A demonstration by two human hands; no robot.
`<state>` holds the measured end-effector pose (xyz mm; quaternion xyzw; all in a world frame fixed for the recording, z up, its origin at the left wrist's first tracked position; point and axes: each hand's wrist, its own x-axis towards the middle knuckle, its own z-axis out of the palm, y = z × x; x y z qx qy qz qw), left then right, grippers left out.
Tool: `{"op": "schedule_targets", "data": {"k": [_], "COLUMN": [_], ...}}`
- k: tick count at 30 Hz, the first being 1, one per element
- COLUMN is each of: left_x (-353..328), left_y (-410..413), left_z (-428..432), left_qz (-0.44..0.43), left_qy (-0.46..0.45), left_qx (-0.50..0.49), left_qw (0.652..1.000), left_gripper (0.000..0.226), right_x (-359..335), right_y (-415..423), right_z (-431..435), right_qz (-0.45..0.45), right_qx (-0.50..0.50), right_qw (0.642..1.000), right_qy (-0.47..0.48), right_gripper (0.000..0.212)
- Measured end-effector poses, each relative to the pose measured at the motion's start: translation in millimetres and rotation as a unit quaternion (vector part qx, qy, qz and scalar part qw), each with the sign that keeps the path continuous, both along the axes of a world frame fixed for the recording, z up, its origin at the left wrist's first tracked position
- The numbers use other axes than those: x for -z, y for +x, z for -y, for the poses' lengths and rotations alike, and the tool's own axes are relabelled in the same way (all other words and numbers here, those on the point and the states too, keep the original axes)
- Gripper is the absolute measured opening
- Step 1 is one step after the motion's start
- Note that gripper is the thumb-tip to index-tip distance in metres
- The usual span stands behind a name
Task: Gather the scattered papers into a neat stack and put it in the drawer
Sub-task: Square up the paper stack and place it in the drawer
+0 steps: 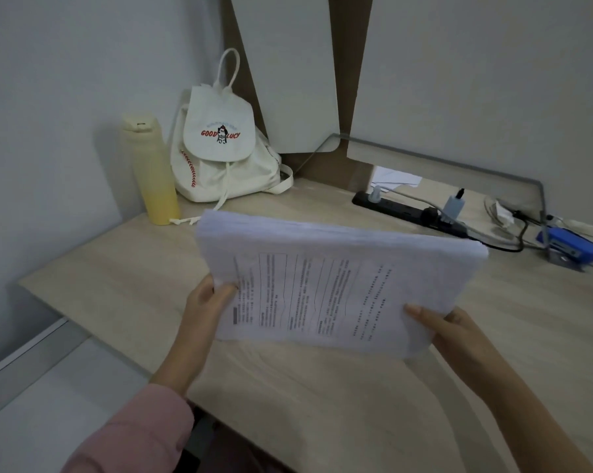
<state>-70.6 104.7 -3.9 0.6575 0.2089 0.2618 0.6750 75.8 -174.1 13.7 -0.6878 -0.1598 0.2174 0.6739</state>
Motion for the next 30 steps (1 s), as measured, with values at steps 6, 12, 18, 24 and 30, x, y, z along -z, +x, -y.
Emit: {"op": "schedule_targets", "data": {"k": [6, 12, 18, 24, 30], "left_x": [-20.3, -24.6, -26.2, -30.3, -56.9], "left_y": [9.9, 10.7, 30.0, 46.6, 29.4], "left_z": [-20.8, -24.7, 1.0, 29.1, 21.9], "left_qz": [-0.129, -0.1, -0.046, 0.002, 0.083], "left_qy": [-0.041, -0.273, -0.295, -0.296, -0.144], "left_qx": [0.075, 0.098, 0.061, -0.101, -0.129], "left_qw": [0.988, 0.952, 0.952, 0.95, 0.978], "left_gripper": [0.017, 0.021, 0.027, 0.033, 0.021], "right_x": [-15.6, -3.5, 10.9, 14.4, 9.6], "right_y": [0.1, -9.9, -31.7, -55.3, -54.2], "right_z": [1.8, -3.5, -25.2, -39.0, -11.8], "right_qz": [-0.031, -0.121, -0.104, -0.126, -0.165], "right_qx": [0.005, 0.082, 0.111, 0.064, -0.012], "right_qw": [0.999, 0.989, 0.98, 0.976, 0.979], "right_qy": [-0.016, 0.028, 0.132, 0.167, 0.12], "right_gripper": [0.028, 0.025, 0.036, 0.045, 0.041]}}
